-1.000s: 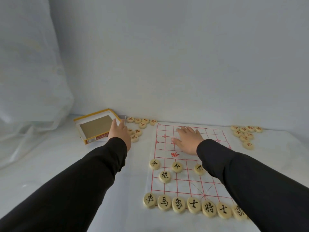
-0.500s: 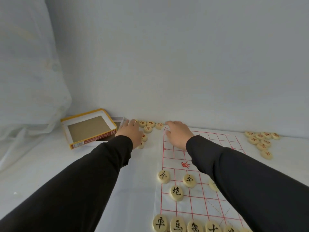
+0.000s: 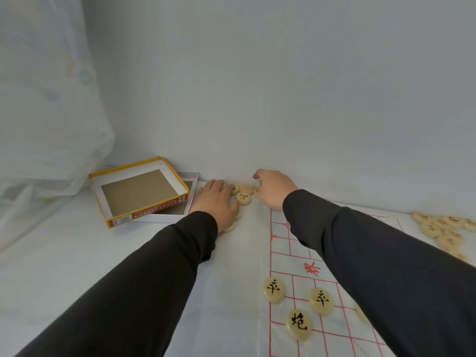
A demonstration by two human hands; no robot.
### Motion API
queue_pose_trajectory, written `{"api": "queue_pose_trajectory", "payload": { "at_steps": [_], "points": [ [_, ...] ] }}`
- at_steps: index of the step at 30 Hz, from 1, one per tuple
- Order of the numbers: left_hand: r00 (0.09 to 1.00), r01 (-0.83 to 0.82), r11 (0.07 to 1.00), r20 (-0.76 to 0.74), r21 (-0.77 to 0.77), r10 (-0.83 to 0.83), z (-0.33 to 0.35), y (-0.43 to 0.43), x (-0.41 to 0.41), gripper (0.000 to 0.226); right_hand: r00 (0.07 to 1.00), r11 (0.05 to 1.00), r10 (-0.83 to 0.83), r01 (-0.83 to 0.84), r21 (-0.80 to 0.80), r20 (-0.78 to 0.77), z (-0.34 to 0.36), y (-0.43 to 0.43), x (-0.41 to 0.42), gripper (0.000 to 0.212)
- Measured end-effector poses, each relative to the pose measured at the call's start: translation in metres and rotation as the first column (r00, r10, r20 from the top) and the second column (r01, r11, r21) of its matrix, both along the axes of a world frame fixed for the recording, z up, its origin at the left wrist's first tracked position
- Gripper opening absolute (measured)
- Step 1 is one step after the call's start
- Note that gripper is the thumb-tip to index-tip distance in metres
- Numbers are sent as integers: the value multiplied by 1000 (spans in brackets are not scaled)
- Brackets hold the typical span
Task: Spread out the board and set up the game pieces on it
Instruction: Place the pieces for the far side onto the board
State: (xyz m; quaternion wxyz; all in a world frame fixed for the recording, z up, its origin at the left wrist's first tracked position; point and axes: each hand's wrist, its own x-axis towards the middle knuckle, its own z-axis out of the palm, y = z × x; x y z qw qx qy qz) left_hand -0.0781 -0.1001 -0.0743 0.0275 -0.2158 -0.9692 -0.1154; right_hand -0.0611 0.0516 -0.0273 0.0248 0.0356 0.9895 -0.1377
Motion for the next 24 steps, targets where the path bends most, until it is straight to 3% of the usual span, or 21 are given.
{"api": "queue_pose_trajectory", "payload": {
  "at_steps": [9, 14, 19, 24],
  "points": [
    [1000, -19, 992, -11, 124, 20, 2, -5, 24, 42, 979, 986, 127, -142, 86, 163, 2, -14, 2, 47],
    [998, -50, 982, -16, 182, 54, -2, -6, 35, 40, 965, 967, 173, -204, 152, 197, 2, -27, 11, 34],
    [994, -75, 968, -65, 239, 93, -5, -12, 51, 37, 968, 970, 191, -211, 119, 163, 0, -31, 28, 32],
    [992, -68, 974, -94, 217, 90, -6, -23, 73, 35, 968, 985, 175, -172, -29, 179, -4, -34, 53, 16]
  ]
}}
